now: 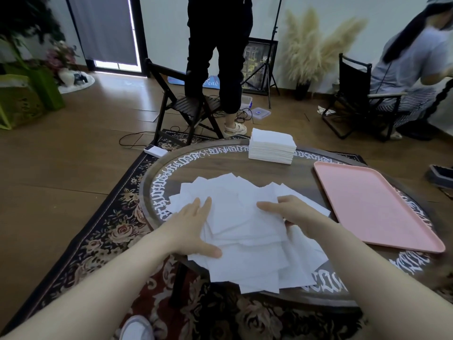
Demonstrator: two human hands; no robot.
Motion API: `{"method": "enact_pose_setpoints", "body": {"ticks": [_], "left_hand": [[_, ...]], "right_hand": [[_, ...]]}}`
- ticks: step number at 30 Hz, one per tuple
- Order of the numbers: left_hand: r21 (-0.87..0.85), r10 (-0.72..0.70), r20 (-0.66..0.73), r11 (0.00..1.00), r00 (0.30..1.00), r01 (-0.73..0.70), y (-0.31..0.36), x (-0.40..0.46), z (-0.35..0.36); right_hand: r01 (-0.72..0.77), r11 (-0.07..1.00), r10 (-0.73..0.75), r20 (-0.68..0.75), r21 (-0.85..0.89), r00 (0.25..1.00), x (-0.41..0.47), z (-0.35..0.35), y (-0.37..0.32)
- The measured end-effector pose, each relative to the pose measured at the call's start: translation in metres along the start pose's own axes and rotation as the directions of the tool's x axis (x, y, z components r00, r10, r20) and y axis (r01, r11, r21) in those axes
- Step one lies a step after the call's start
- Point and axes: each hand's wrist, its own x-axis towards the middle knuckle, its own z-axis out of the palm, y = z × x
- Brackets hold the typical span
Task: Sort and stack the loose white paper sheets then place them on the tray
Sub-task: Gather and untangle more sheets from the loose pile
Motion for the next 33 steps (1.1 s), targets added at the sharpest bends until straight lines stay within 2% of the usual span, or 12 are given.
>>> {"method": "enact_pose_setpoints", "body": {"ticks": [3,6,9,11,13,18,22,26,29,31,33], "left_hand": [[-0.001,0.009,-0.008,1.0,1.0,-0.009,0.0,0.001,0.0],[0.029,0.026,-0.025,0.999,0.999,-0.025,0.0,0.003,-0.002],[0.159,0.063,-0.03,0.986,0.998,-0.058,0.001,0.005,0.002],[0.182,0.114,-0.019,0.977,0.993,-0.109,0.002,0.007,0.007],[0.134,0.15,-0.001,0.98,0.989,-0.149,0.002,0.008,0.012],[0.094,0.124,0.005,0.988,0.992,-0.124,0.001,0.011,0.021],[0.096,0.128,-0.004,0.987,0.992,-0.127,0.004,0.012,0.026],[0.042,0.105,-0.12,0.994,0.987,-0.101,0.008,0.018,0.024],[-0.028,0.17,-0.235,0.983,0.957,-0.182,0.009,0.023,0.015],[-0.115,0.18,-0.257,0.97,0.949,-0.215,0.009,0.027,0.013],[-0.169,0.135,-0.256,0.969,0.957,-0.182,0.007,0.034,0.015]], "right_hand": [[0.006,1.0,-0.006,0.042,0.015,0.999,0.001,0.001,-0.002],[-0.099,0.982,0.108,0.049,-0.163,0.993,-0.002,-0.002,-0.004],[-0.176,0.946,0.211,0.106,-0.273,0.972,-0.007,-0.006,-0.006],[-0.155,0.948,0.194,0.12,-0.278,0.974,-0.01,-0.002,-0.004],[-0.122,0.962,0.145,0.077,-0.245,0.986,-0.01,0.004,0.001],[-0.093,0.99,0.094,0.002,-0.104,0.996,-0.012,0.003,0.007],[-0.052,0.995,0.053,0.009,-0.088,0.999,-0.019,-0.007,0.012],[0.001,0.993,0.004,0.041,-0.121,0.999,-0.02,-0.011,0.016],[0.004,0.988,0.006,0.066,-0.153,0.998,-0.02,-0.012,0.019],[0.011,0.983,0.007,0.097,-0.181,0.995,-0.018,-0.011,0.021],[0.029,0.981,-0.004,0.129,-0.193,0.992,-0.018,-0.01,0.022]]}}
